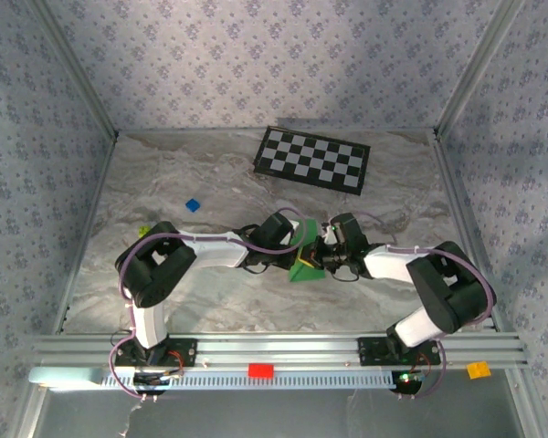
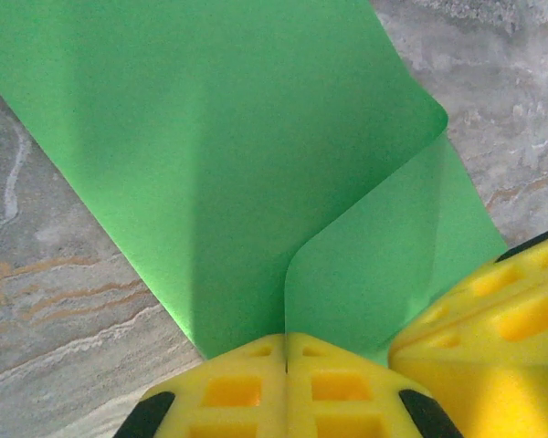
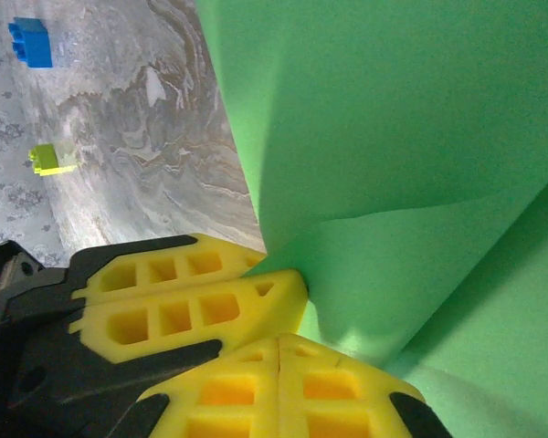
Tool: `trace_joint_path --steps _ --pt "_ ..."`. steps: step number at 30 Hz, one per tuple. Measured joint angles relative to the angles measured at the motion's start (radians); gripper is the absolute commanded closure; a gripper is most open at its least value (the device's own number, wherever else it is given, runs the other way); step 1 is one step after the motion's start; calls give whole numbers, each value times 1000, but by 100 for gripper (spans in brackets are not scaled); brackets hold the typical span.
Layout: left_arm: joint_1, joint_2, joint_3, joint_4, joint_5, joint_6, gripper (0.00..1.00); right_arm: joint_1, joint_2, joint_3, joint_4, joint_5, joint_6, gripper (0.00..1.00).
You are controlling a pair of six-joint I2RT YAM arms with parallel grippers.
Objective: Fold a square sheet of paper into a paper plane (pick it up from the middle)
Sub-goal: Fold the triangle a second time at the center of the table.
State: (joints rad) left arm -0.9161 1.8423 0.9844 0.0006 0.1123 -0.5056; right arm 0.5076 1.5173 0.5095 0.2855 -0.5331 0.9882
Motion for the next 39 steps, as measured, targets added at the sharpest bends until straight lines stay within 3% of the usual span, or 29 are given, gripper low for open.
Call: trace_joint_path --steps 15,24,39 --pt "0 0 0 0 3 0 95 -4 50 -47 60 -6 11 99" --pt "0 0 0 -1 3 0 96 -49 -16 -18 16 -5 10 99" --pt "0 5 5 0 3 1 96 -74 62 -5 10 24 11 98"
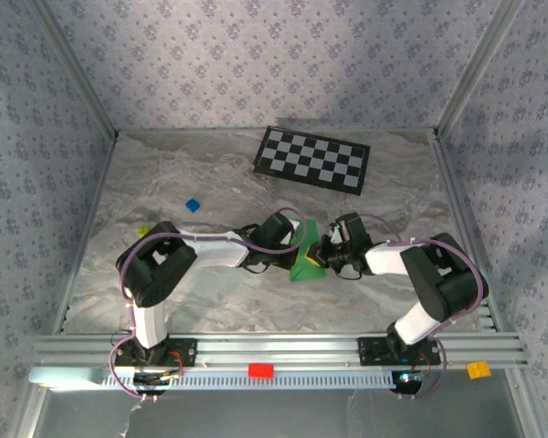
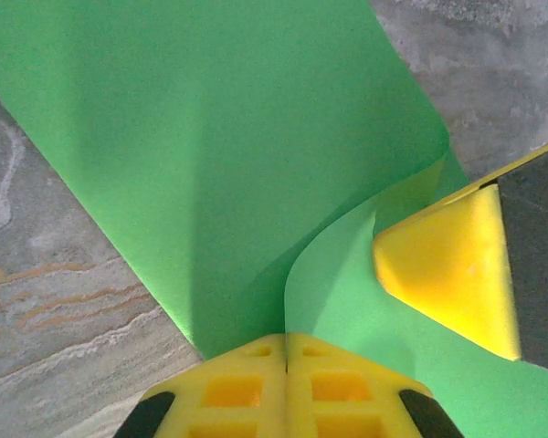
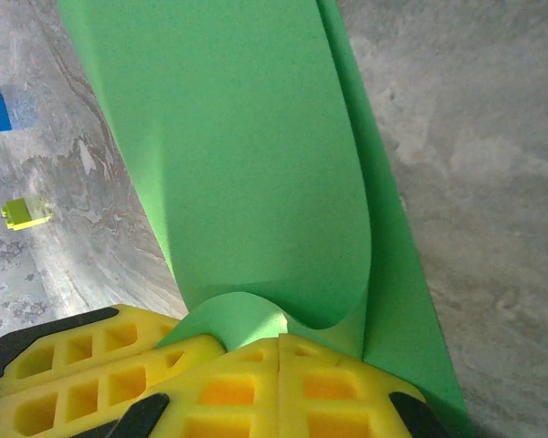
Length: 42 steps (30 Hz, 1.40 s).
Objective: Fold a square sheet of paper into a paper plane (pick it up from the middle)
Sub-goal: Fold the triangle a second time at the center of the table.
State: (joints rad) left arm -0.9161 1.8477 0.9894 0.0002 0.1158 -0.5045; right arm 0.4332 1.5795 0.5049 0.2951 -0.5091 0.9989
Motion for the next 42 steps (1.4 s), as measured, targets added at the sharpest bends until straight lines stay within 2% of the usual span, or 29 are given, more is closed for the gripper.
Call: trace_joint_path --steps 7,12,22,34,42 --pt "0 0 0 0 0 0 96 -27 -37 53 -84 4 -5 99" --pt "0 0 0 0 0 0 96 -37 6 70 -91 29 -8 99" --pt "0 6 1 10 2 7 96 -68 20 14 17 16 47 97" --pt "0 6 1 12 3 7 96 -127 -21 14 -44 76 86 95" --pt "0 6 1 12 3 7 96 -107 -125 19 -87 100 59 94"
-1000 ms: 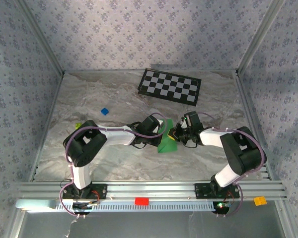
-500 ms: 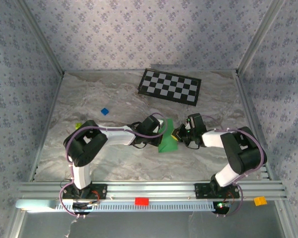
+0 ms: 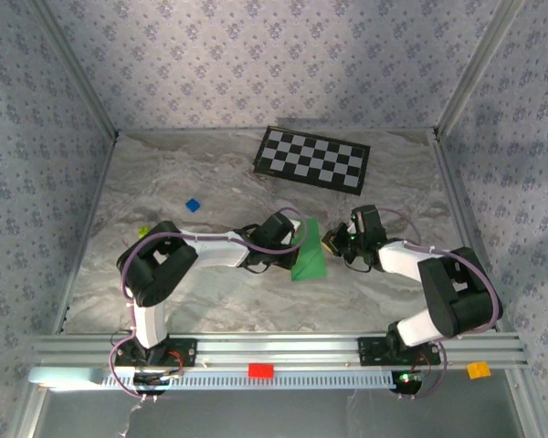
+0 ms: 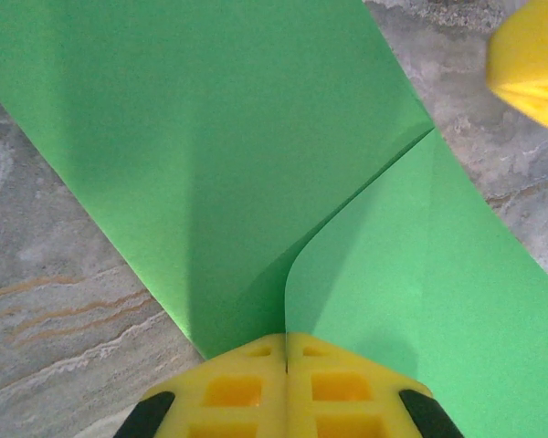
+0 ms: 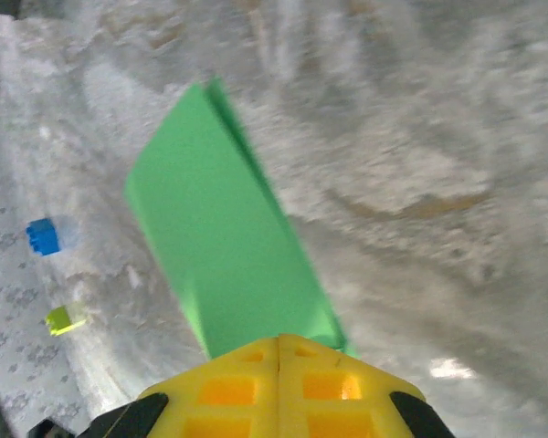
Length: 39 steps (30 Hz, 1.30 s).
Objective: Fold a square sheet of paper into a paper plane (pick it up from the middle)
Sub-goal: Fold the triangle a second time at the center of the table.
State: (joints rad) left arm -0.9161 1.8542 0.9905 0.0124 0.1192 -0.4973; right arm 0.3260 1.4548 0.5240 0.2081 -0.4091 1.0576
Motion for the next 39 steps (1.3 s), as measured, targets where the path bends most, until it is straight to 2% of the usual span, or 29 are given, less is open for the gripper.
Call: trace_joint_path --steps 8,18,21,24,25,26,30,32,35,39 --pt "0 0 0 0 0 0 96 100 48 35 -10 -48 -31 95" --pt "0 0 2 -1 0 0 94 104 132 35 -3 -57 -42 98" --pt "0 0 6 -8 -1 0 90 104 132 28 6 -54 -45 99" --pt "0 0 21 -35 -2 -9 79 104 132 22 21 -55 -46 99" --pt "0 0 30 -49 -5 -13 71 104 132 19 26 -55 -46 99" --pt "0 -3 39 -68 -9 -19 68 104 132 17 32 -55 -46 99" --pt "7 -32 56 -138 -40 -40 62 104 134 15 39 -56 -45 99" --pt "9 -62 56 -168 -55 -56 63 104 134 15 40 -56 -45 99" --pt "13 -117 56 -190 -48 -89 77 104 134 11 47 -56 -45 99" --pt "13 -165 56 -178 46 -136 88 101 134 9 51 -58 -45 99"
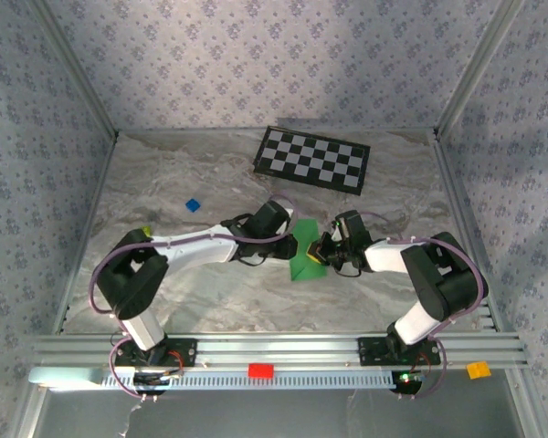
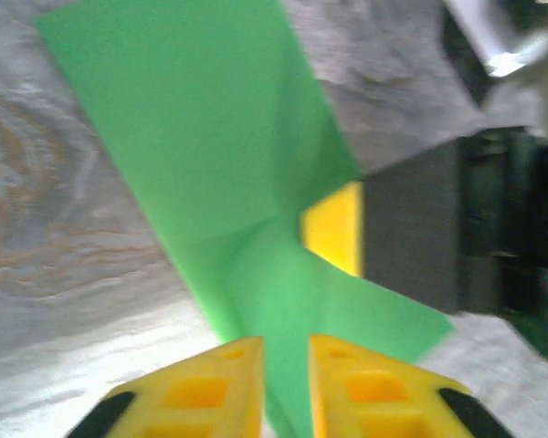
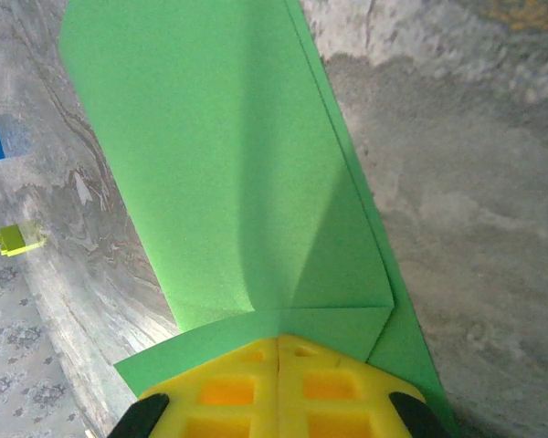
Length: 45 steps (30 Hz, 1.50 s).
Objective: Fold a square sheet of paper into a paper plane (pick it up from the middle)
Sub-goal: Fold the triangle a second time at the center of the table.
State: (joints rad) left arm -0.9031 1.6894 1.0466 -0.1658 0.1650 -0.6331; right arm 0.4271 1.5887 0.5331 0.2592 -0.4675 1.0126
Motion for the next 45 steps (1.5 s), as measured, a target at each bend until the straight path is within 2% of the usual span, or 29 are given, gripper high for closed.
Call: trace_joint_path --steps 2,8,16,25,45 --pt "0 3 0 16 69 -24 92 0 0 -1 2 0 0 99" --pt "0 62 0 72 235 -91 93 0 0 -5 10 0 0 99" --pt "0 142 5 100 316 -113 93 -1 0 -5 10 -1 0 99" --pt "0 201 31 99 336 -109 93 -2 0 -7 12 -1 0 99" --pt "0 235 24 89 276 -67 94 -5 2 -7 12 -5 0 100"
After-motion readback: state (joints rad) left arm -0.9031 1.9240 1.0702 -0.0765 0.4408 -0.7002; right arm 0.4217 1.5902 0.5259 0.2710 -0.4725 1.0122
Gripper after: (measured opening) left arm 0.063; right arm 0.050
